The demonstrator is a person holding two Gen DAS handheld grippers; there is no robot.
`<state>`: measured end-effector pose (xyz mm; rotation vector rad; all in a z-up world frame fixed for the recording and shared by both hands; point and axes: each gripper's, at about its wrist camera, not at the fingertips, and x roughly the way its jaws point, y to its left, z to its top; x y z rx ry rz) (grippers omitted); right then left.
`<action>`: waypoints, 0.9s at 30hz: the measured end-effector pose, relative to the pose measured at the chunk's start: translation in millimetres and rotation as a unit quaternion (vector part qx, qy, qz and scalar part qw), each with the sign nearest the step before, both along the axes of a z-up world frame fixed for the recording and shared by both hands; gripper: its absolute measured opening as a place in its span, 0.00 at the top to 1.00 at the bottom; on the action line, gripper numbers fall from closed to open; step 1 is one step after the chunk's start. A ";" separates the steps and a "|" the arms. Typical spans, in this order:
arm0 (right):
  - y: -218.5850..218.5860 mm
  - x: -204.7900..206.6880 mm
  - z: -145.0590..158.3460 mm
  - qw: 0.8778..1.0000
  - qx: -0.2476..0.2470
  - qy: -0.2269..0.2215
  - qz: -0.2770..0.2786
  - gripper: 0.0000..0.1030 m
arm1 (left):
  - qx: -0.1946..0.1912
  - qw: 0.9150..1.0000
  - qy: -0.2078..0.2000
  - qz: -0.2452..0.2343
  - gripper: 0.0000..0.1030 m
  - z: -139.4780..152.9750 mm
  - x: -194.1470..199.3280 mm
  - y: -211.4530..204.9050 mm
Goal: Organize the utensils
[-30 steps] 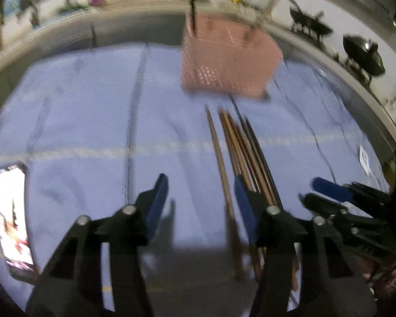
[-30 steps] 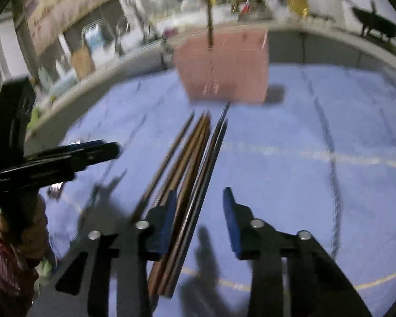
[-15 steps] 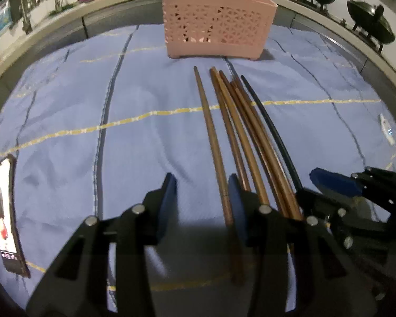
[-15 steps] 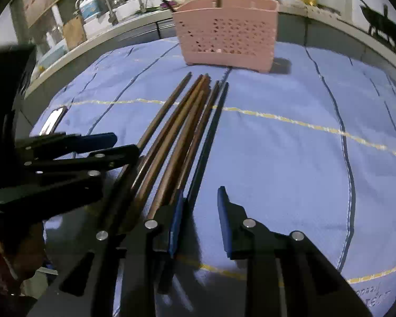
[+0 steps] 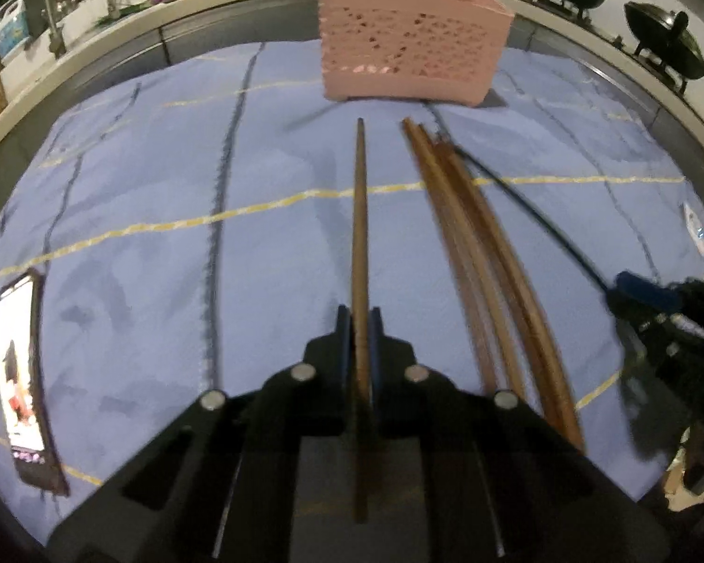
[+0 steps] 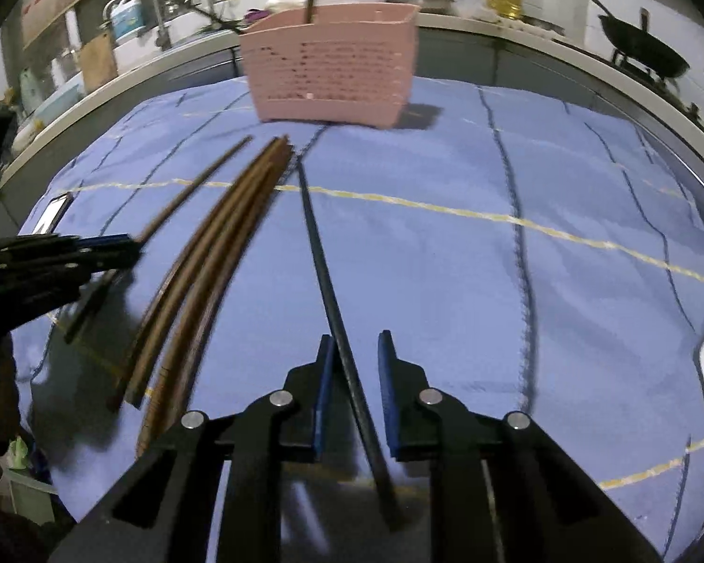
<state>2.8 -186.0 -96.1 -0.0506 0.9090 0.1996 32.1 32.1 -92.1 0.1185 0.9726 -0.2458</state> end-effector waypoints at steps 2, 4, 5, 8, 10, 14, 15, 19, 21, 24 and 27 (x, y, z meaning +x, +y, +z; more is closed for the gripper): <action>-6.9 -3.4 -0.1 1.000 0.003 0.005 -0.006 0.81 | -0.008 1.000 0.006 -0.007 0.93 0.2 -6.5 6.2; -11.7 -7.5 0.2 1.000 0.008 0.011 -0.006 0.81 | -0.003 1.000 0.010 -0.008 0.93 -0.9 -11.6 10.2; -13.0 -8.5 0.3 1.000 0.013 0.015 -0.005 0.81 | 0.000 1.000 0.011 -0.007 0.93 -0.9 -13.1 12.0; -14.2 -8.3 1.5 0.999 0.026 0.023 0.002 0.80 | -0.001 1.000 0.019 -0.007 0.93 -0.1 -10.3 15.9; -10.9 -1.9 2.1 0.999 0.025 0.025 0.010 0.80 | 0.001 1.000 0.022 -0.003 0.92 0.7 -2.0 14.6; 3.1 19.9 4.7 0.999 0.018 0.030 0.033 0.76 | 0.004 1.000 0.020 0.003 0.84 3.3 23.3 7.4; 7.4 26.3 5.3 0.999 0.011 0.029 0.039 0.73 | 0.006 1.000 0.019 0.002 0.83 3.8 29.9 5.2; 25.8 59.9 7.7 0.998 -0.016 0.025 0.063 0.64 | 0.025 1.000 0.011 0.001 0.68 4.5 57.5 -5.4; 33.6 78.2 9.0 0.997 -0.019 0.024 0.071 0.61 | 0.031 1.000 0.005 0.001 0.67 5.3 71.4 -11.1; 39.2 97.3 9.5 0.996 -0.020 0.020 0.081 0.61 | 0.025 1.000 0.003 0.000 0.68 6.1 86.6 -15.3; 41.8 109.1 10.0 0.995 -0.017 0.014 0.093 0.78 | 0.026 1.000 -0.004 -0.003 0.90 6.7 94.2 -16.3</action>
